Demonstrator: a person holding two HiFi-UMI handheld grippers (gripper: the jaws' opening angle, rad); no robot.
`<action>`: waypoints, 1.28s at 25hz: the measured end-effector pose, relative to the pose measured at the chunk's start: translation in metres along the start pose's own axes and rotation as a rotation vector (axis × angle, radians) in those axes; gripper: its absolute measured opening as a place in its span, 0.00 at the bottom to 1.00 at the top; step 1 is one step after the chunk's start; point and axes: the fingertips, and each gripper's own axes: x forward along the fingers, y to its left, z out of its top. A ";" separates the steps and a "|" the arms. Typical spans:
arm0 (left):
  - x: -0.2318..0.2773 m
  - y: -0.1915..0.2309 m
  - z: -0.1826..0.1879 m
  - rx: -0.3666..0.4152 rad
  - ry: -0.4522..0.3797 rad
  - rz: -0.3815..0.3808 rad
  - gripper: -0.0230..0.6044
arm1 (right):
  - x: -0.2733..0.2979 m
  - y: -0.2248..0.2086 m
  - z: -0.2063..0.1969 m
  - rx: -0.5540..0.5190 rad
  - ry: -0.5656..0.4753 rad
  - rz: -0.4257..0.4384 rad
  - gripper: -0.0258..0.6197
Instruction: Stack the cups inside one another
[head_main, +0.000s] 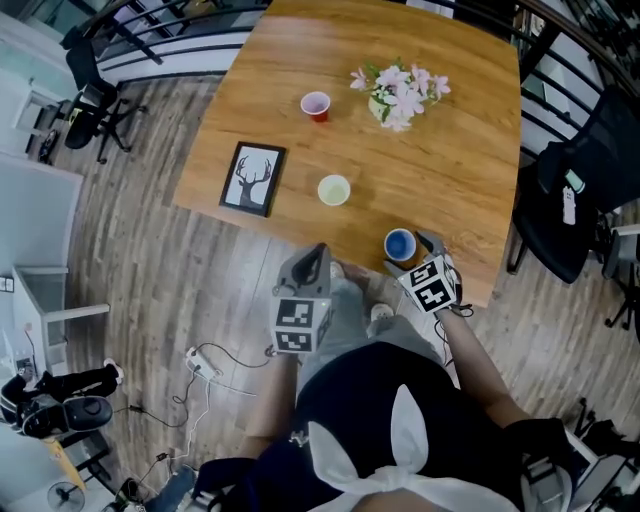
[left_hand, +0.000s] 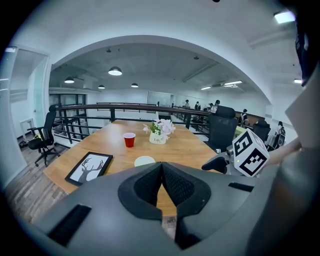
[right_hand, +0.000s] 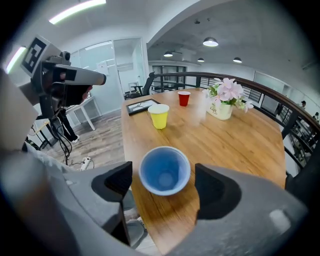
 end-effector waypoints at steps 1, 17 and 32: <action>0.003 0.001 0.001 0.002 0.000 -0.007 0.07 | 0.002 0.000 0.000 0.003 0.005 0.005 0.64; 0.027 0.021 0.017 -0.021 0.001 -0.037 0.07 | 0.005 -0.009 0.007 0.016 0.049 0.019 0.54; 0.037 0.034 0.028 -0.015 -0.005 -0.017 0.07 | -0.024 -0.024 0.055 0.010 -0.037 0.015 0.54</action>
